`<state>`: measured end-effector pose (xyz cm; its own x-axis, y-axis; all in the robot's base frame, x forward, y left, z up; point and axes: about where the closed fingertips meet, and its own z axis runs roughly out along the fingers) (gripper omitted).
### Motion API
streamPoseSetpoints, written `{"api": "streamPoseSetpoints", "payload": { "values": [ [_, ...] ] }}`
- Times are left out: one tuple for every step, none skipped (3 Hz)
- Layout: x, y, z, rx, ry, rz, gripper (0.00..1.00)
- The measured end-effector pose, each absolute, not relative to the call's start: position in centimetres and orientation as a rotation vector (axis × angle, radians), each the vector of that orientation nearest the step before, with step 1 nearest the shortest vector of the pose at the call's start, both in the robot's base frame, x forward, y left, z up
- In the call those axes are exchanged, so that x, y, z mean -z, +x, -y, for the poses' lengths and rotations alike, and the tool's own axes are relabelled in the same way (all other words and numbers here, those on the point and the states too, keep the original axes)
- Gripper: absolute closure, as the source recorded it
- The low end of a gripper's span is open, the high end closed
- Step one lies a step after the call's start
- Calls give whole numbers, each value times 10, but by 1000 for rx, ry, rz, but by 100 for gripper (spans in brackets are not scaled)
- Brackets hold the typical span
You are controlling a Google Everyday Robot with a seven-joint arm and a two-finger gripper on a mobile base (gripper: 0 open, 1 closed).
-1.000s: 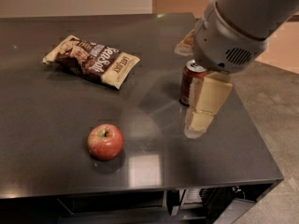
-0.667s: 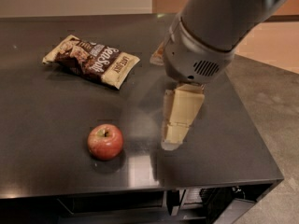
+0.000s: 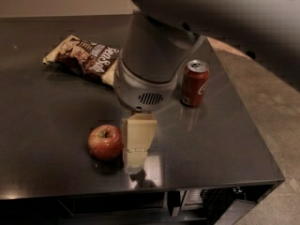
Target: Move apple near coke can
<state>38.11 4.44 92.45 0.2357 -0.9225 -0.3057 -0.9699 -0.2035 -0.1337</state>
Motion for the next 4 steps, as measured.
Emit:
{"api": "streamPoseSetpoints", "payload": {
  "values": [
    [-901,379,-65,-216,-2273,-1730,0],
    [-880,382,-77,-188,-2326,-1705,0],
    [-862,386,-83,-176,-2370,-1691,0],
    [-852,388,-87,-167,-2399,-1679,18]
  ]
}}
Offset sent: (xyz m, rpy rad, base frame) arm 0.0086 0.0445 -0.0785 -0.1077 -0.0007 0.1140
